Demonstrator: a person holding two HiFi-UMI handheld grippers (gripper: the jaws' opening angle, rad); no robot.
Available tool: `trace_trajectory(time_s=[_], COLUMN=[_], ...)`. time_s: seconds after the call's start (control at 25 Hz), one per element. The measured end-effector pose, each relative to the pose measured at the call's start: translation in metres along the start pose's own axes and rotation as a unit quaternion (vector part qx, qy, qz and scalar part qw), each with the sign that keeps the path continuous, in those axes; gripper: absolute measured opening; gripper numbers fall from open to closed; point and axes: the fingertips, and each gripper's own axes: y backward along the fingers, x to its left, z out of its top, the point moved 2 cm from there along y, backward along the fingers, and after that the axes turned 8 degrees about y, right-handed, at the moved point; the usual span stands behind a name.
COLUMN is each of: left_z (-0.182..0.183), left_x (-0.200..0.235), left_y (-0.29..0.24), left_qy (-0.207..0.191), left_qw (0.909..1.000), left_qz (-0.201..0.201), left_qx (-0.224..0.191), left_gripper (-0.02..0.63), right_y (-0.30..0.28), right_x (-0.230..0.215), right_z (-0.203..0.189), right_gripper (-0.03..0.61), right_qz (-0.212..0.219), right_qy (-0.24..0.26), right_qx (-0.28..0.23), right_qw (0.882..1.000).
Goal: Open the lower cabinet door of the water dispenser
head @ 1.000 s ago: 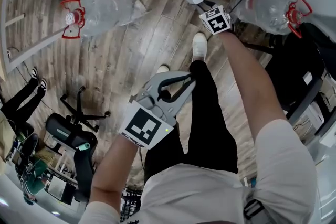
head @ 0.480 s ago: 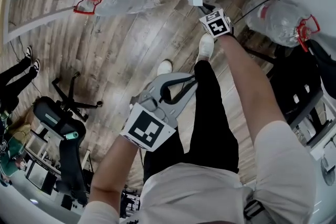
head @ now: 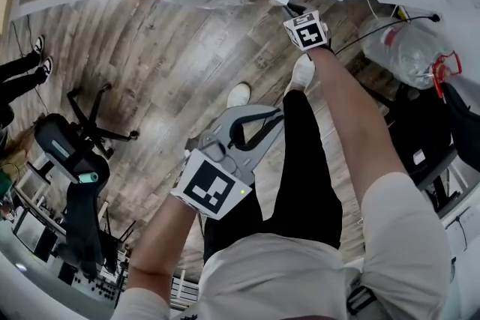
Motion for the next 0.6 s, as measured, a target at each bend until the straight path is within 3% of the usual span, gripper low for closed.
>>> trace_trajectory(time_s=[0.6], left_z=[-0.033], left_x=[0.032], left_y=[0.056], left_qy=[0.042], left_qw=[0.9973], left_qz=[0.048], left_qx=[-0.035], left_gripper=[0.065], right_y=[-0.049], right_x=[0.021], right_z=[0.072], right_gripper=[0.035], right_qz=[-0.008], right_qy=[0.012], right_qx=[-0.007], right_qw=[1.000])
